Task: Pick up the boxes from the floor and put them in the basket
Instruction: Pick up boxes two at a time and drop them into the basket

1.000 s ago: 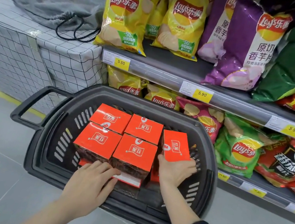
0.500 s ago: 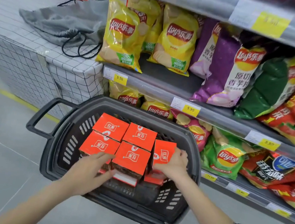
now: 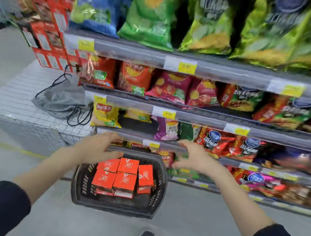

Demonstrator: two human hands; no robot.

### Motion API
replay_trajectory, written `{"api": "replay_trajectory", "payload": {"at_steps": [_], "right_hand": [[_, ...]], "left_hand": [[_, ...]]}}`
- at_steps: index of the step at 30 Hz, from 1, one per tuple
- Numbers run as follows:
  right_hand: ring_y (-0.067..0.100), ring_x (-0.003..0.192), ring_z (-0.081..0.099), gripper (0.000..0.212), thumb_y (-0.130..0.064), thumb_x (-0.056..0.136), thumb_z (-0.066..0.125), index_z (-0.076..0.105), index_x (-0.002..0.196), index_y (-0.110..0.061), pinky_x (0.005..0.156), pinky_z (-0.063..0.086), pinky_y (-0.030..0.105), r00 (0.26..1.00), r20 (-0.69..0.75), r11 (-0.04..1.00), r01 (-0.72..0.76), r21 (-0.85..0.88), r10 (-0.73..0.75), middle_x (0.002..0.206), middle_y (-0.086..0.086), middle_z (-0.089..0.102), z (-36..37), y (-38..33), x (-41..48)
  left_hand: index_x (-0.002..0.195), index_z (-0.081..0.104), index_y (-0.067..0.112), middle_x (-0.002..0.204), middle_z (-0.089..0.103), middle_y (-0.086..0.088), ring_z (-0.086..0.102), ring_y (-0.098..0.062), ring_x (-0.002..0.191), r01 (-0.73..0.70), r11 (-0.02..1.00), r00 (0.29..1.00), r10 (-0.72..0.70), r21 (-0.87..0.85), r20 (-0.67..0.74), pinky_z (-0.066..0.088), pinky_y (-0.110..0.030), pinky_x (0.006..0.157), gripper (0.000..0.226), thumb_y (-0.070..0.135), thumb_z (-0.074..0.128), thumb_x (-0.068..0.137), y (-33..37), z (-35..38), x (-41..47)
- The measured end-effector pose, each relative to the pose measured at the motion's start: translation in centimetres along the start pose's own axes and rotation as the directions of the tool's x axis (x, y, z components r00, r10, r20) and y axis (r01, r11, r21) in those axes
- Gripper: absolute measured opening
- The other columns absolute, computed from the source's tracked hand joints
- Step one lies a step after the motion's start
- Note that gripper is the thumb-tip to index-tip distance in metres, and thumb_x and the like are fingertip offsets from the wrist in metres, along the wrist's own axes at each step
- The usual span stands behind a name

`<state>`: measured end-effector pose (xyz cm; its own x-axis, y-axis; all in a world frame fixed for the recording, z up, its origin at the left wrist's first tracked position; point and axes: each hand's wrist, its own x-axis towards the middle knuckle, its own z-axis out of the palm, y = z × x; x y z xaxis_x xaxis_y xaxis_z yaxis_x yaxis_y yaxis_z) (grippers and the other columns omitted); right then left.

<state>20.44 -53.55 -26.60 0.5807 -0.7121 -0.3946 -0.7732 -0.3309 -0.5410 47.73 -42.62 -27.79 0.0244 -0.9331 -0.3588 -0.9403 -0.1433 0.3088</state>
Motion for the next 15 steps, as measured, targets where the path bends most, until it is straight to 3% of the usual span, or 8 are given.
{"api": "replay_trajectory", "payload": {"at_steps": [3,4,8,11,15], "right_hand": [[0.021,0.134,0.039,0.083,-0.034,0.074,0.076,0.033,0.142,-0.012,0.108,0.034,0.03,0.995,-0.061,0.997,-0.073,0.011,0.074,0.147,0.006,0.04,-4.6,0.6,-7.3],[0.022,0.134,0.038,0.085,-0.035,0.074,0.076,0.032,0.143,-0.012,0.109,0.034,0.031,0.991,-0.091,0.995,-0.1,0.006,0.1,0.148,0.006,0.038,-5.8,1.1,-9.9],[0.026,0.132,0.041,0.079,-0.031,0.074,0.077,0.039,0.139,-0.007,0.106,0.035,0.032,0.944,-0.228,0.97,-0.237,0.043,0.241,0.142,0.011,0.044,-8.4,4.3,-19.7],[0.029,0.125,0.048,0.069,-0.028,0.074,0.077,0.046,0.132,-0.004,0.099,0.038,0.032,0.874,-0.335,0.935,-0.339,0.098,0.352,0.132,0.016,0.053,-8.7,7.6,-26.7],[0.029,0.128,0.044,0.07,-0.027,0.081,0.07,0.037,0.138,-0.002,0.102,0.035,0.033,0.765,-0.424,0.874,-0.446,0.196,0.485,0.138,0.017,0.046,-8.8,12.2,-35.8]], "left_hand": [[0.145,0.03,0.014,0.148,0.037,-0.006,0.039,-0.021,0.133,-0.092,0.993,0.994,0.088,0.074,0.061,0.033,-0.03,0.106,0.072,0.054,0.05,0.088,5.7,-4.3,-1.4],[0.145,0.03,0.013,0.149,0.035,-0.005,0.037,-0.02,0.135,-0.14,0.986,0.988,0.132,0.094,0.081,0.03,-0.028,0.107,0.072,0.053,0.05,0.089,7.8,-5.4,-1.9],[0.136,0.043,0.014,0.138,0.049,-0.008,0.049,-0.022,0.123,-0.335,0.927,0.94,0.316,0.167,0.131,0.039,-0.031,0.101,0.107,0.088,0.036,0.059,16.5,-7.5,-2.3],[0.137,0.041,0.019,0.142,0.045,-0.004,0.047,-0.021,0.125,-0.452,0.874,0.889,0.426,0.177,0.167,0.038,-0.034,0.104,0.091,0.081,0.045,0.07,23.8,-6.8,-2.2],[0.142,0.035,0.015,0.147,0.039,-0.005,0.041,-0.019,0.131,-0.638,0.743,0.768,0.593,0.203,0.244,0.034,-0.03,0.108,0.072,0.055,0.055,0.085,34.7,-4.2,-1.4]]}}
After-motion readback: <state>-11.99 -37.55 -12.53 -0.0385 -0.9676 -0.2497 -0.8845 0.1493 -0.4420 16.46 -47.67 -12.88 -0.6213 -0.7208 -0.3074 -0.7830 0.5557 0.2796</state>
